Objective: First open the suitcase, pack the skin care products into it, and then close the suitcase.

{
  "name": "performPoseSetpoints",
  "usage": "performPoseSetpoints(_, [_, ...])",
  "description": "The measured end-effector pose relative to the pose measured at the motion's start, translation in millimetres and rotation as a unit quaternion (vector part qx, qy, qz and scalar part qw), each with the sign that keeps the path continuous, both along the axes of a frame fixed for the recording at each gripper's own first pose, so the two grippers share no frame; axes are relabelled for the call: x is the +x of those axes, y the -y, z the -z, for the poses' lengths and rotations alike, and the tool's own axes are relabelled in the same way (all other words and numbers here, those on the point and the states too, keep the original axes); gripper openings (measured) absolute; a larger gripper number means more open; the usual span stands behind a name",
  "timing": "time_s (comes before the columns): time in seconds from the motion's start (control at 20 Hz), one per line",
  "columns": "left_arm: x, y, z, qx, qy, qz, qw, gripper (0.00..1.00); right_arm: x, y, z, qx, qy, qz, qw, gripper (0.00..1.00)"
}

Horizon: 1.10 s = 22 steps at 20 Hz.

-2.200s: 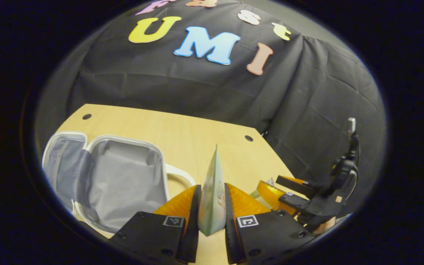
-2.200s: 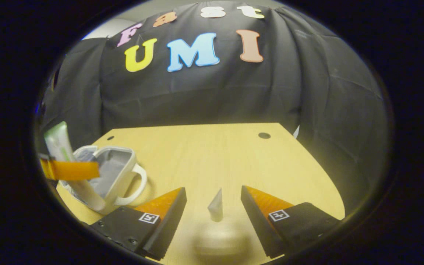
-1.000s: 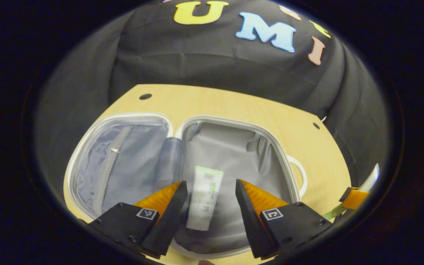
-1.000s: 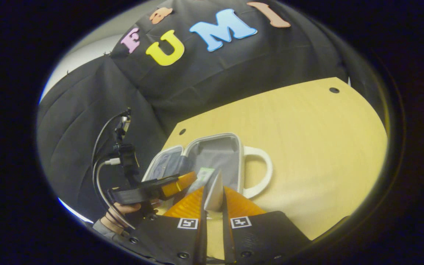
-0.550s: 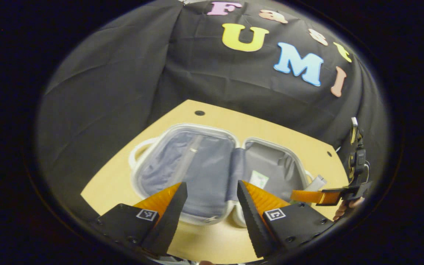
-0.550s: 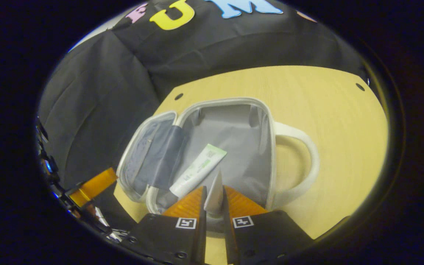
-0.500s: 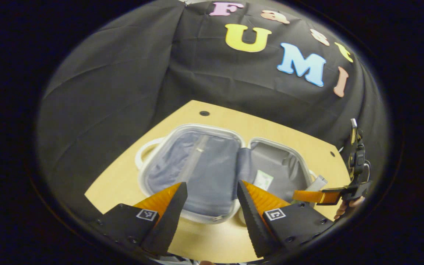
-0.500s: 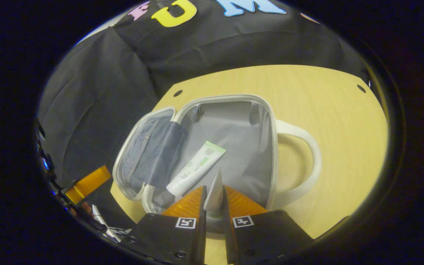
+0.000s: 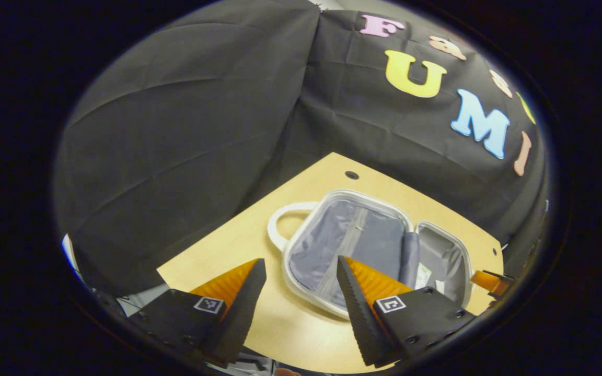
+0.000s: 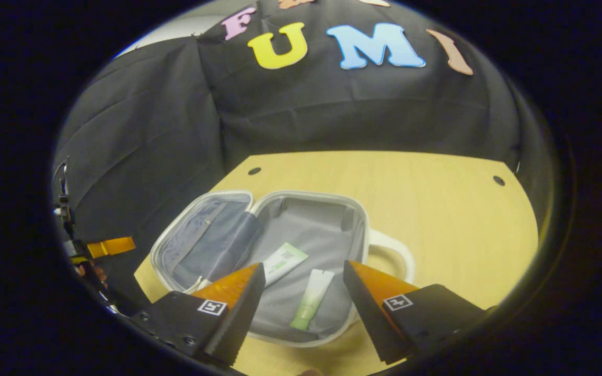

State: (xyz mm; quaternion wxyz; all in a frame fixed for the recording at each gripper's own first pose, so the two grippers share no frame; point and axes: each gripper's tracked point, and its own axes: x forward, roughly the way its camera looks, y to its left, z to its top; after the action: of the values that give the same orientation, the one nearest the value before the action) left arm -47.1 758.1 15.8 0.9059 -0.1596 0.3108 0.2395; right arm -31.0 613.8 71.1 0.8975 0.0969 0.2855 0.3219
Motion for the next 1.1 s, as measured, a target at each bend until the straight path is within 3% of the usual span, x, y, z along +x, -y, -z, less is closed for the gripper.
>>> performPoseSetpoints(0.2, [23, -49, 4, -0.006, -0.009, -0.011, 1.000, 0.90, 8, 46, -32, -0.016, 0.077, 0.073, 0.994, 0.93])
performPoseSetpoints(0.35, [44, -77, 19, -0.036, -0.024, -0.004, 0.999, 0.89, 10, 76, -50, -0.034, 0.107, 0.112, 0.987, 0.93])
performPoseSetpoints(0.5, [65, -95, 47, -0.088, -0.039, 0.013, 0.995, 0.90, 5, 96, -55, -0.039, 0.098, 0.136, 0.985, 0.94])
performPoseSetpoints(0.75, [96, -97, 102, -0.190, -0.054, 0.035, 0.980, 0.91, -2, 119, -46, -0.062, 0.069, 0.164, 0.982, 0.94])
performPoseSetpoints(1.0, [107, -96, 123, -0.239, -0.042, 0.029, 0.970, 0.89, -5, 136, -53, -0.065, 0.069, 0.188, 0.978, 0.94])
performPoseSetpoints(1.1, [109, -89, 130, -0.260, -0.045, 0.026, 0.964, 0.75, -5, 142, -53, -0.070, 0.071, 0.194, 0.976, 0.93])
